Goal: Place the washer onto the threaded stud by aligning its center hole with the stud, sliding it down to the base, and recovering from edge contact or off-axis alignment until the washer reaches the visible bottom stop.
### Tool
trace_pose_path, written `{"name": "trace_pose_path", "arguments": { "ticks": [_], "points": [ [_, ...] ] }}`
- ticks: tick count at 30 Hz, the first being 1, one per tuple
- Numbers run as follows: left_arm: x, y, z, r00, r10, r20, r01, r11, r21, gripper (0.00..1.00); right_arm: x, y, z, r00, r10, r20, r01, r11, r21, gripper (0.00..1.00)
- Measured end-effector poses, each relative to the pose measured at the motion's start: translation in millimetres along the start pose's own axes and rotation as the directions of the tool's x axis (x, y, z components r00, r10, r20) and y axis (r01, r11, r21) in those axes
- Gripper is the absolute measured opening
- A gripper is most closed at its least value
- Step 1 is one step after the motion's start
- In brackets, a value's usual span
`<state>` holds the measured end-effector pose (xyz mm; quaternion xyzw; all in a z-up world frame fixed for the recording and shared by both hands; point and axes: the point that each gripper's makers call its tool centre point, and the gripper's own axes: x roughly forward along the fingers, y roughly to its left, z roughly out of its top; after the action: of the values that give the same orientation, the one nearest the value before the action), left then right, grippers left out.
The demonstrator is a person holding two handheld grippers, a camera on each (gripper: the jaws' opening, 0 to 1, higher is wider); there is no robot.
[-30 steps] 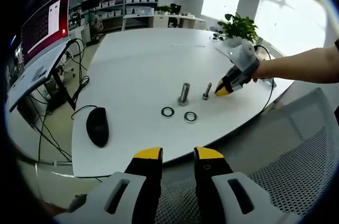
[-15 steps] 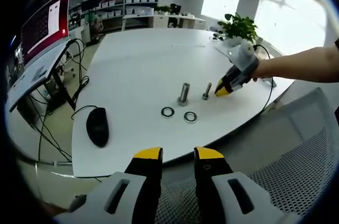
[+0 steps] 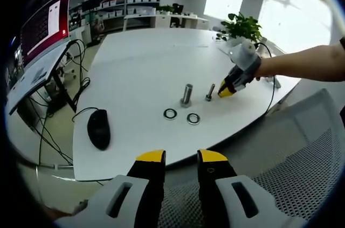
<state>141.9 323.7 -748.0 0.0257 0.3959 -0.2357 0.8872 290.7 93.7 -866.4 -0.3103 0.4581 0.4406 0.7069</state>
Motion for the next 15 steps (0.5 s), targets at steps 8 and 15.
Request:
{"name": "trace_pose_path", "arguments": {
  "ticks": [8, 15],
  "points": [
    [0.2, 1.4, -0.5, 1.0, 0.0, 0.001, 0.0, 1.0, -0.001, 0.21, 0.0, -0.4, 0.4, 1.0, -0.002, 0.0, 0.002, 1.0, 0.014, 0.14],
    [-0.1, 2.1, -1.0, 1.0, 0.001, 0.002, -0.001, 1.0, -0.001, 0.21, -5.7, 1.4, 2.6, 1.0, -0.003, 0.01, 0.003, 1.0, 0.028, 0.13]
  ]
}}
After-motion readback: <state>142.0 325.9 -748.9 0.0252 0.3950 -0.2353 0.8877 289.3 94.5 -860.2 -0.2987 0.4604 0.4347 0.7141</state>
